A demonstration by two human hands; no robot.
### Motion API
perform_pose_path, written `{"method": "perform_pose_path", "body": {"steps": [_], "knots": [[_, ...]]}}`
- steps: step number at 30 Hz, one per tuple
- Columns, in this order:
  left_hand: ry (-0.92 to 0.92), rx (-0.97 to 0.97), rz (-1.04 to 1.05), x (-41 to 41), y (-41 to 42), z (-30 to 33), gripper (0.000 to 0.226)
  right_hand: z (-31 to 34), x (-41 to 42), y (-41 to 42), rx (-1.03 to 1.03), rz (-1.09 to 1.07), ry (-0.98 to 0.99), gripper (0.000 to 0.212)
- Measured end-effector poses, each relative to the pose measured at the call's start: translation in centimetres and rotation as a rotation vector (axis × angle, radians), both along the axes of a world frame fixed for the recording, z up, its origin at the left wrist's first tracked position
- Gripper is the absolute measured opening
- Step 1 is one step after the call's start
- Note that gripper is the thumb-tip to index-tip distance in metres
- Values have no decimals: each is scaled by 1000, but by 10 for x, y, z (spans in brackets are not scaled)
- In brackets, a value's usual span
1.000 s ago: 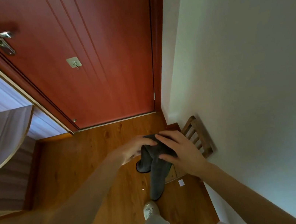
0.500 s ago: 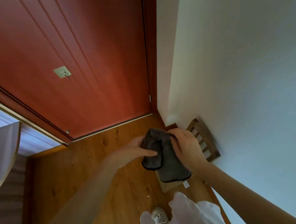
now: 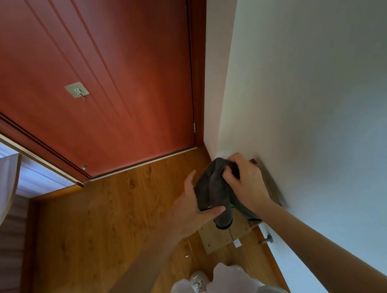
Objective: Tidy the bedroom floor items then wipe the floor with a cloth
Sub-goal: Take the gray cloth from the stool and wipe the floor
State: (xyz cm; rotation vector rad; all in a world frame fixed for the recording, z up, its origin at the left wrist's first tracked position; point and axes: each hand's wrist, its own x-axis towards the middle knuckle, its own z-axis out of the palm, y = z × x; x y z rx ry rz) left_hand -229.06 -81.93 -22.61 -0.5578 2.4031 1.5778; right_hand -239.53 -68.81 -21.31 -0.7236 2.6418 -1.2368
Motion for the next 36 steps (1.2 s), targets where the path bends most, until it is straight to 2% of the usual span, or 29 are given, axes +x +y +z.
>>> {"method": "perform_pose_path", "body": {"steps": [3,6,8,10,12,14,16,19,21,24,26,28,30,32,36], "knots": [[23,-101,4,-11,2,0,116,1,-10,5,3,56,-40,4],[-18,-80,17,-21,5,3,128,-1,-17,9,-5,28,-77,6],[-43,-182,8,-27,10,0,127,-1,-19,11,-18,40,-99,6],[-71,-238,14,-32,10,-1,106,-1,-21,14,-45,79,-134,6],[-110,-239,4,-35,3,0,69,-2,-24,20,-62,108,-169,4],[-100,-319,-66,-35,-8,0,29,-7,-29,29,-65,101,-196,3],[-56,-338,-76,-36,-15,0,14,-13,-33,38,-61,85,-240,12],[-13,-293,-93,-42,-16,-3,13,-21,-36,49,-2,79,-318,26],[10,-280,-116,-47,-13,-5,12,-26,-37,53,62,174,-362,32],[27,-312,-176,-55,-6,-6,11,-35,-38,54,177,389,-366,72],[42,-345,-217,-59,-4,-4,12,-42,-38,52,314,442,-280,85],[67,-387,-278,-62,-6,-4,15,-46,-40,48,411,434,-160,75],[75,-451,-354,-65,-14,-6,19,-46,-45,43,460,433,-78,51],[77,-494,-413,-68,-23,-10,23,-46,-51,39,467,435,-50,35],[79,-551,-467,-76,-33,-21,25,-57,-65,31,476,423,-43,28]]}}
